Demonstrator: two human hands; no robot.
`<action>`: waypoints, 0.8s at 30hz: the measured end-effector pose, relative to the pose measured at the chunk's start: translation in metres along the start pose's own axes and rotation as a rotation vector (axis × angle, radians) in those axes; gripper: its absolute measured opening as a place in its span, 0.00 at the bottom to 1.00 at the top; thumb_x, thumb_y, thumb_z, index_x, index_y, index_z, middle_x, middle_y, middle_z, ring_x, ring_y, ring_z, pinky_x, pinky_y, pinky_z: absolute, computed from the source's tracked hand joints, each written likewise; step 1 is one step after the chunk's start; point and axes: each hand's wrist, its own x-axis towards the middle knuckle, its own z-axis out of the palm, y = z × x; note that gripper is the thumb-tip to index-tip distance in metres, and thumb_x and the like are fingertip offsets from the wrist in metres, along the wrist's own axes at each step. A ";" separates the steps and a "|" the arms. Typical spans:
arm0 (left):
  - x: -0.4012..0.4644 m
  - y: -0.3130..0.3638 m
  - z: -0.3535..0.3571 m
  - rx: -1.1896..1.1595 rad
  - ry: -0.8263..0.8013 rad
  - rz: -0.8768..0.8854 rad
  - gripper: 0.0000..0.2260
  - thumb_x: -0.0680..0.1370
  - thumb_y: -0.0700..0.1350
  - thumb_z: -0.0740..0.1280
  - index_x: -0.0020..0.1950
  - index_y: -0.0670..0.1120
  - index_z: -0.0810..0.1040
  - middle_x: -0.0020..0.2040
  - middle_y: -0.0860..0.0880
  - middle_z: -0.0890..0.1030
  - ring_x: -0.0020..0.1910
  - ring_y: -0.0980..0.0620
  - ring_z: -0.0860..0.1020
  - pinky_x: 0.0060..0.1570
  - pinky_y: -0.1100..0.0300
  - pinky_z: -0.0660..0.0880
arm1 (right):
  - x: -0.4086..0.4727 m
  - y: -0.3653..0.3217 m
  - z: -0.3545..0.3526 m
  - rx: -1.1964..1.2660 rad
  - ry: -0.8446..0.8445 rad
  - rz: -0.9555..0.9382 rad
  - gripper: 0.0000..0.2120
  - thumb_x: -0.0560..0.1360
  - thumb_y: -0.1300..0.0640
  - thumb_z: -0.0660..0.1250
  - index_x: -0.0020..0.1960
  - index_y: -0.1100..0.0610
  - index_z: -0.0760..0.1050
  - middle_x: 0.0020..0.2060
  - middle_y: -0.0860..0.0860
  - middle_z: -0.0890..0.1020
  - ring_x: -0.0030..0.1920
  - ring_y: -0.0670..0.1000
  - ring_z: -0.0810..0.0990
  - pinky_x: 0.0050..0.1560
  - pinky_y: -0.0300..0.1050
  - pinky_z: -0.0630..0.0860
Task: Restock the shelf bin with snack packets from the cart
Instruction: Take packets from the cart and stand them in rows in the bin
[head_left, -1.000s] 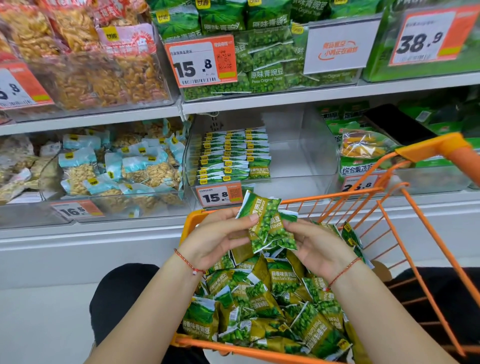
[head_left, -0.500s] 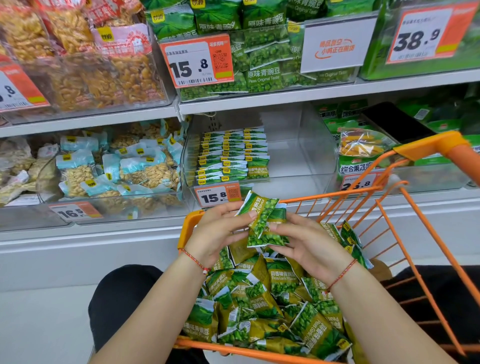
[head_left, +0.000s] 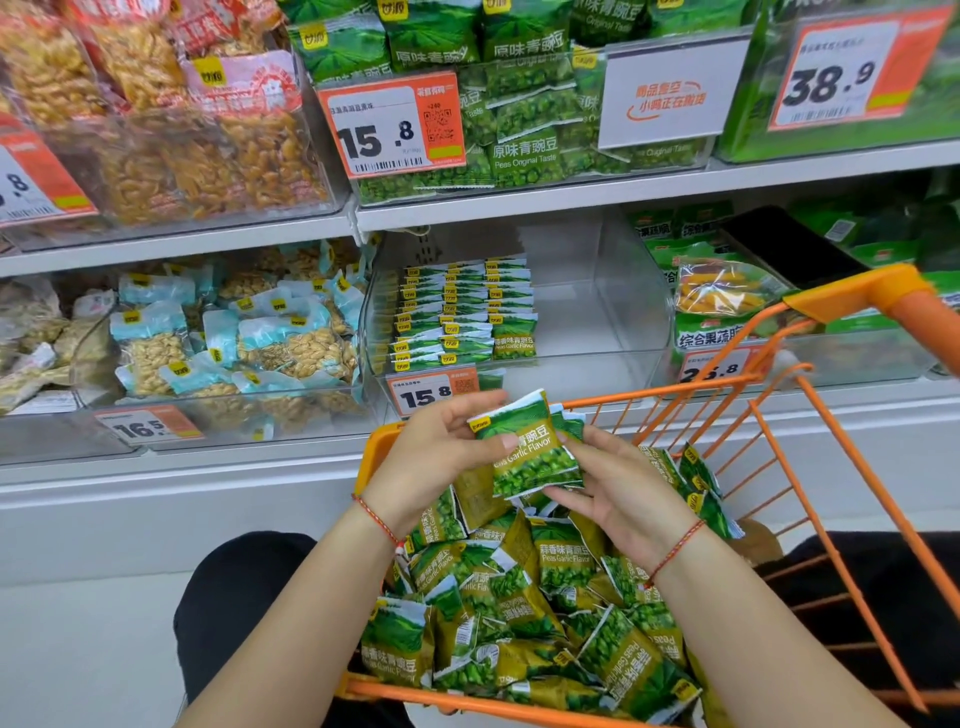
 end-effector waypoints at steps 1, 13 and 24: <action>0.002 -0.001 0.001 -0.018 0.056 -0.005 0.23 0.72 0.39 0.73 0.65 0.49 0.73 0.59 0.52 0.79 0.55 0.53 0.79 0.50 0.64 0.77 | 0.000 0.000 -0.001 0.009 -0.004 -0.024 0.12 0.77 0.61 0.65 0.60 0.56 0.72 0.51 0.49 0.83 0.49 0.43 0.81 0.49 0.46 0.81; 0.002 -0.012 0.027 -0.078 0.137 -0.092 0.20 0.80 0.56 0.62 0.48 0.39 0.78 0.45 0.46 0.82 0.47 0.49 0.80 0.52 0.54 0.75 | -0.006 0.000 0.010 -0.096 -0.020 -0.229 0.07 0.78 0.57 0.63 0.54 0.48 0.71 0.47 0.41 0.81 0.46 0.35 0.80 0.57 0.46 0.77; 0.008 -0.005 0.031 0.258 0.282 0.196 0.19 0.82 0.50 0.58 0.36 0.39 0.69 0.30 0.49 0.65 0.31 0.53 0.64 0.33 0.57 0.59 | 0.008 -0.003 0.023 -0.439 0.037 -0.421 0.08 0.74 0.51 0.69 0.53 0.49 0.76 0.47 0.46 0.84 0.50 0.47 0.82 0.57 0.55 0.76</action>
